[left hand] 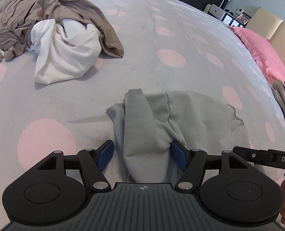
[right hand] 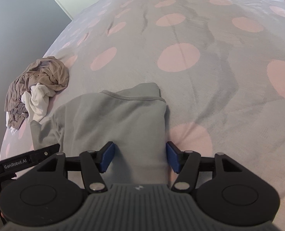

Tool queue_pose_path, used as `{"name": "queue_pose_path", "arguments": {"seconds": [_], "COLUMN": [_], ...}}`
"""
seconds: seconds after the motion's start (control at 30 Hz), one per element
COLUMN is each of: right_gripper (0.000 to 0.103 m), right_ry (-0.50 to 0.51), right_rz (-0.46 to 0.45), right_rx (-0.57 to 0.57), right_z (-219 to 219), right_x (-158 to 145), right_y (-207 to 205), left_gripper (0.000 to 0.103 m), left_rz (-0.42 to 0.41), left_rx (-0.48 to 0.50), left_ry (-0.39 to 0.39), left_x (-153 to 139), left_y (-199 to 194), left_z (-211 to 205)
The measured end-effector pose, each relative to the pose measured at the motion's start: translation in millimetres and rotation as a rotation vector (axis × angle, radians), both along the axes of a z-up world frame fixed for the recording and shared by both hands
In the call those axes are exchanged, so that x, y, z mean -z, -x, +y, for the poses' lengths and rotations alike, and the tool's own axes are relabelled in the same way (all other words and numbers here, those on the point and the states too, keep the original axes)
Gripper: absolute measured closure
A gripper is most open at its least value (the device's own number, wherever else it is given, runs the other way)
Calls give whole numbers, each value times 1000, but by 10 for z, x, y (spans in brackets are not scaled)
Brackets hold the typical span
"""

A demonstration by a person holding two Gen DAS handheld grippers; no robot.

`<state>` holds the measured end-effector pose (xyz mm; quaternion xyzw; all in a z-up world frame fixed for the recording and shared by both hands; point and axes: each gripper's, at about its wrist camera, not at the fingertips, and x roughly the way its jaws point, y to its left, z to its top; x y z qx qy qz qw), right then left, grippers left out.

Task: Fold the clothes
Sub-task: 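Grasp the grey shirt hem with the left gripper while the right gripper grasps it too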

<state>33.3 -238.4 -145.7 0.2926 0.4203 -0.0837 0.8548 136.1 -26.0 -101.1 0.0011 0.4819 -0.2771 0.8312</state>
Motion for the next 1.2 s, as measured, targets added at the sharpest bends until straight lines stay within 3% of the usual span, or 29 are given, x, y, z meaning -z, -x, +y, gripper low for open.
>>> {"name": "queue_pose_path", "arguments": {"seconds": [0.13,0.4,0.53,0.73,1.2], "right_gripper": [47,78,82,84,85], "right_ry": [13,-1,3,10,73], "right_rz": [-3,-16,-26,-61,-165], "right_rx": [4,17,20,22,71], "right_z": [46,35,39,37,-30], "right_x": [-1,-22,-58,-193,-670], "right_y": [-49,-41,-17,63,583], "left_gripper": [49,74,86,89,90], "left_rz": [-8,-34,-65,-110,-230], "left_rx": [10,30,28,39,95], "left_ry": [12,17,15,13,119], "left_x": [-13,-70,-119,-207,-623], "left_y": [-12,39,78,143,385], "left_z": [-47,-126,-141,-169,-366]}}
